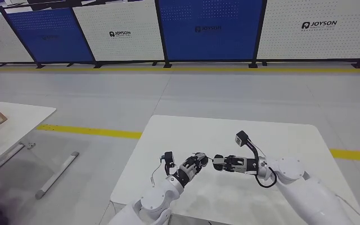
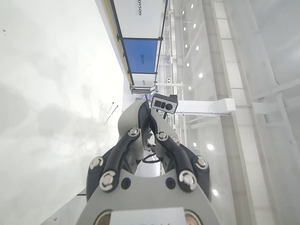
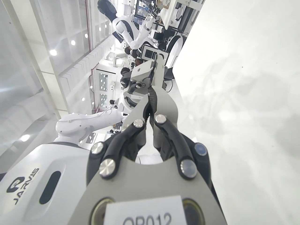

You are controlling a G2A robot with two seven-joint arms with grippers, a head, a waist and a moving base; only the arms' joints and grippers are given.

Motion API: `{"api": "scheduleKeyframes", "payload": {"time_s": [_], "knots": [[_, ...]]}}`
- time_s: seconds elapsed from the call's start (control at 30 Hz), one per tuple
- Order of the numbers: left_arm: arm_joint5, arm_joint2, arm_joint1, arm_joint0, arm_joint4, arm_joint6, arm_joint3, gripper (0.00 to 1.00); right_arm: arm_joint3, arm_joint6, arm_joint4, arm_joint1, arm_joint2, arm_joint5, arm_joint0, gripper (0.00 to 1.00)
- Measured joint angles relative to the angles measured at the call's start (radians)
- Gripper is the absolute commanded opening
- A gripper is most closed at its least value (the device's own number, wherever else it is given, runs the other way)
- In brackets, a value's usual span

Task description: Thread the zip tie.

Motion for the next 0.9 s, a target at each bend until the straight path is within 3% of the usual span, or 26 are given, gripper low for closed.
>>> {"api": "scheduleKeyframes", "payload": {"time_s": [0.03, 0.63, 0.9], "knots": [[0.002, 0.002, 0.000, 0.000, 0.011, -0.004, 0.000, 1.00, 0.001, 0.003, 0.000, -0.001, 0.002, 0.000, -0.001, 0.00], [0.002, 0.006, 0.000, 0.000, 0.032, -0.007, 0.000, 1.00, 0.010, 0.016, -0.001, -0.005, 0.013, -0.001, -0.004, 0.00], [-0.006, 0.006, -0.003, -0.004, 0.043, -0.008, 0.008, 1.00, -0.023, 0.052, -0.004, -0.004, 0.035, 0.024, -0.023, 0.00]]}}
